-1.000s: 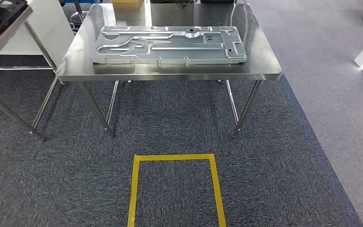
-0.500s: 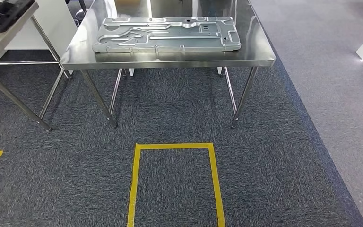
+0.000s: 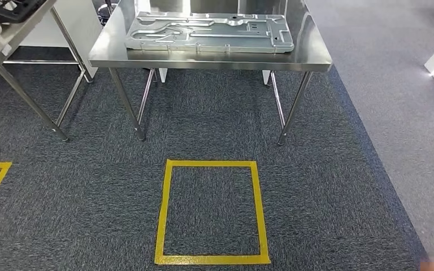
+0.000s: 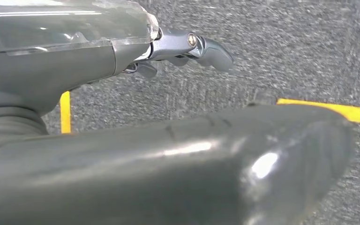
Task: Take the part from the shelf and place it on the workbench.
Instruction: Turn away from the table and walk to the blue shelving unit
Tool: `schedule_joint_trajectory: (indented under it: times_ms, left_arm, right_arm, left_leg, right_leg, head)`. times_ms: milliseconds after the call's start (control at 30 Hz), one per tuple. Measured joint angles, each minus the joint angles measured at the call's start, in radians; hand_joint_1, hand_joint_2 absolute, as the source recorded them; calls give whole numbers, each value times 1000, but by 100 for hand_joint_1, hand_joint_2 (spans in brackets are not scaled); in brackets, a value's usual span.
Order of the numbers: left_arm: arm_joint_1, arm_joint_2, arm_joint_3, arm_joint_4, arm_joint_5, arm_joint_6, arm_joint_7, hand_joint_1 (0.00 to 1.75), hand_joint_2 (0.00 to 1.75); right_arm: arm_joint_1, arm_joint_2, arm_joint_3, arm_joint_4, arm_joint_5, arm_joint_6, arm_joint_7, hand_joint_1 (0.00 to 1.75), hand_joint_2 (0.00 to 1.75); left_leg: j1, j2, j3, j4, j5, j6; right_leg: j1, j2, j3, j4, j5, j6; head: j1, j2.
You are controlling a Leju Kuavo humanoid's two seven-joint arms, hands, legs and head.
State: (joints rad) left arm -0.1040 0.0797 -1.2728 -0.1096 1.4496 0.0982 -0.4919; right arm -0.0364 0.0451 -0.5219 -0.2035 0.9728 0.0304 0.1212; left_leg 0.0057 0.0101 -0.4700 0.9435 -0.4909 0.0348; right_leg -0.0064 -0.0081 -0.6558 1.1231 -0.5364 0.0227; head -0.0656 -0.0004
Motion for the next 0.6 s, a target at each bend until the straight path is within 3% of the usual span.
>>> schedule_joint_trajectory:
  times_ms: [33, 67, 100, 133, 200, 267, 300, 400, 467, 533, 567, 600]
  left_arm:
    - [0, -2, -2, 0, 0, 0, -1, 0, 0]
    - [0, -5, -3, 0, 0, -1, -2, 0, 0]
    - [0, -8, -3, 0, 0, -1, -2, 0, 0]
    - [0, -10, -3, 0, 0, -2, -2, 0, 0]
    - [0, -16, -5, 0, 0, -3, -2, 0, 0]
    - [-1, -19, -7, -1, 0, -3, -3, 0, 0]
    - [-1, -20, -8, -1, 0, -3, -3, 0, 0]
    - [0, -21, -9, -1, 0, -4, -3, 0, 0]
    - [2, -22, -10, -1, 0, -5, -3, 0, 0]
    - [3, -23, -11, -1, 0, -6, -2, 0, 0]
    - [3, -23, -12, -1, 0, -6, -2, 0, 0]
    - [3, -23, -13, -1, 0, -6, -2, 0, 0]
  right_arm:
    - [0, 0, 0, 0, 0, 0, 0, 0, 0]
    - [1, -1, 0, 0, 0, 0, 0, 0, 0]
    - [1, -3, 0, 0, 0, 1, 0, 0, 0]
    - [1, -5, 0, 0, 1, 2, 0, 0, 0]
    - [1, -11, 0, 0, 2, 4, 0, 0, 0]
    - [0, -15, 0, 0, 3, 5, 0, 0, 0]
    - [0, -16, 0, 0, 4, 6, 0, 0, 0]
    - [1, -17, 0, 1, 9, 11, 0, 0, 0]
    - [0, -17, 0, 1, 10, 11, 0, 0, 0]
    - [-1, -18, 0, 2, 11, 9, 0, 0, 0]
    - [0, -19, 0, 2, 11, 8, 0, 0, 0]
    - [0, -19, 0, 2, 11, 8, 0, 0, 0]
  left_leg:
    - [-1, 0, -14, 2, 11, 2]
    - [-1, 0, -29, 4, 22, 2]
    - [-1, 0, -45, 8, 32, 0]
    - [-1, 0, -62, 14, 41, -2]
    - [0, 0, -95, 29, 54, -9]
    - [-2, -1, -118, 48, 63, -17]
    - [-3, -1, -126, 54, 69, -23]
    - [-3, -2, -139, 63, 77, -40]
    - [1, -3, -160, 115, 19, -51]
    - [4, -3, -195, 239, -79, -59]
    - [5, -3, -208, 303, -110, -61]
    - [5, -3, -210, 346, -118, -61]
  right_leg:
    - [-1, 1, -16, 68, -47, 2]
    - [-1, 2, -27, 129, -74, 5]
    - [-2, 2, -26, 166, -74, 7]
    - [-4, 3, -9, 167, -52, 9]
    - [-8, 4, 77, 66, 5, 10]
    - [-7, 7, 175, -81, 9, 4]
    - [-5, 9, 201, -126, 0, -1]
    - [-4, 8, 198, -148, 2, -24]
    - [-6, 1, 182, -150, 20, -43]
    - [-2, -4, 158, -148, 40, -52]
    - [0, -5, 144, -146, 50, -53]
    - [3, -6, 128, -143, 59, -54]
  head:
    - [0, 0]
    - [0, 0]
    - [0, 0]
    - [0, 0]
    - [0, 0]
    - [0, 0]
    - [0, 0]
    - [0, 0]
    - [0, 0]
    - [0, 0]
    - [0, 0]
    - [0, 0]
